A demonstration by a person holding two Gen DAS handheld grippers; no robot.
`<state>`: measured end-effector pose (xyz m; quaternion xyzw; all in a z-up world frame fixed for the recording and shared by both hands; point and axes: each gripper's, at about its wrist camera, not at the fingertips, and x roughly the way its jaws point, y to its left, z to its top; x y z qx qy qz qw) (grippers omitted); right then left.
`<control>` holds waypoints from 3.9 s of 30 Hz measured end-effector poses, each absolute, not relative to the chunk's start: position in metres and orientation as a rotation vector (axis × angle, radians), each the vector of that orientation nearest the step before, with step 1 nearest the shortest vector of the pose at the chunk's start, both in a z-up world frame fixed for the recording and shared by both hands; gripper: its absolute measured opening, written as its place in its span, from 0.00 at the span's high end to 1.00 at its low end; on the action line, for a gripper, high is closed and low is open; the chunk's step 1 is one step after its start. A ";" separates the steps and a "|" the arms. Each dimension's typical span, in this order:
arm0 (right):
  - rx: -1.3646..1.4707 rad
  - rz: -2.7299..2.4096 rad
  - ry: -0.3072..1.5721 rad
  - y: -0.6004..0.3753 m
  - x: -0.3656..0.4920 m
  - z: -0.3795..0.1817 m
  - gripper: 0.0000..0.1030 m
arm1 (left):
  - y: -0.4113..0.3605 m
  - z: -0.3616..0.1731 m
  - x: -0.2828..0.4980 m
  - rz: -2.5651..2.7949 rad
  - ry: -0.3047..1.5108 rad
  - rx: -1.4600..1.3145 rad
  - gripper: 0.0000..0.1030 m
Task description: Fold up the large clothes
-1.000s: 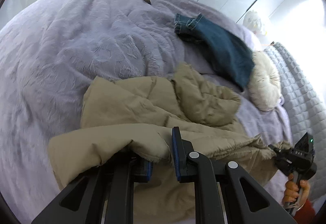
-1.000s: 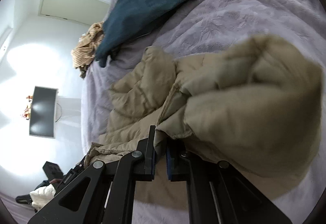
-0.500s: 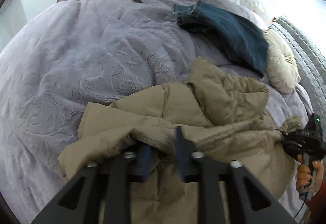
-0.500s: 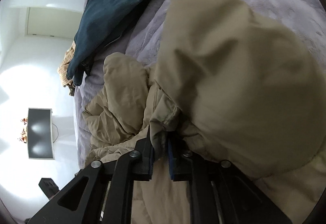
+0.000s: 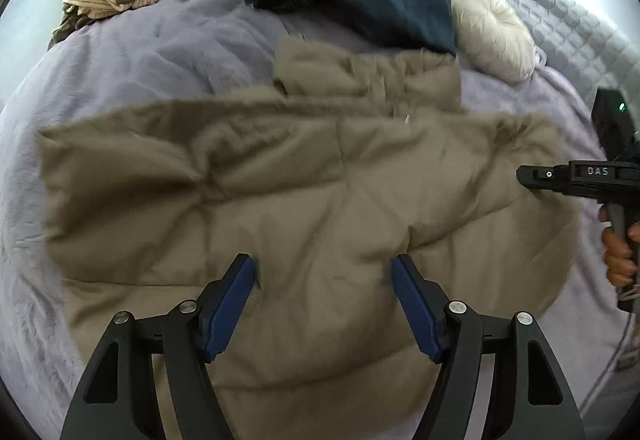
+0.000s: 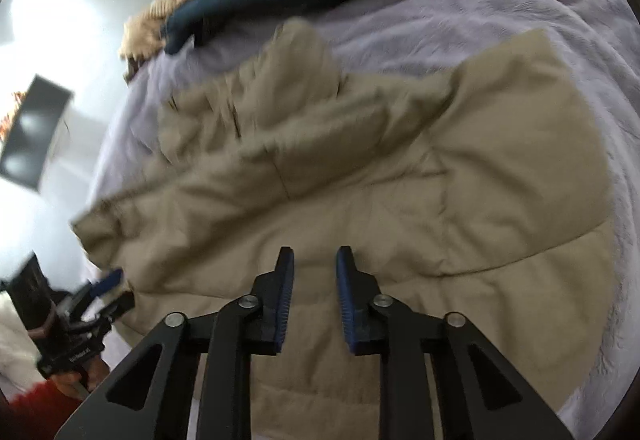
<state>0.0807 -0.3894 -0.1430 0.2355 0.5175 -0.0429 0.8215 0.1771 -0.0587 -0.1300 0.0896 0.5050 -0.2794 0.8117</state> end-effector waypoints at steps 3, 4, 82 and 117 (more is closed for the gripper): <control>0.438 -0.113 1.091 -0.391 0.088 -0.153 0.81 | -0.061 -0.139 0.193 -0.547 1.047 0.178 0.29; 0.437 -0.121 1.087 -0.394 0.091 -0.154 0.82 | -0.061 -0.142 0.201 -0.525 1.030 0.185 0.29; 0.865 -0.431 1.075 -0.375 -0.078 -0.163 0.38 | 0.021 -0.155 0.097 -0.299 1.255 -0.065 0.00; 1.371 -0.165 0.836 -0.393 -0.061 -0.226 0.00 | 0.090 -0.217 0.132 -0.395 1.313 -0.774 0.00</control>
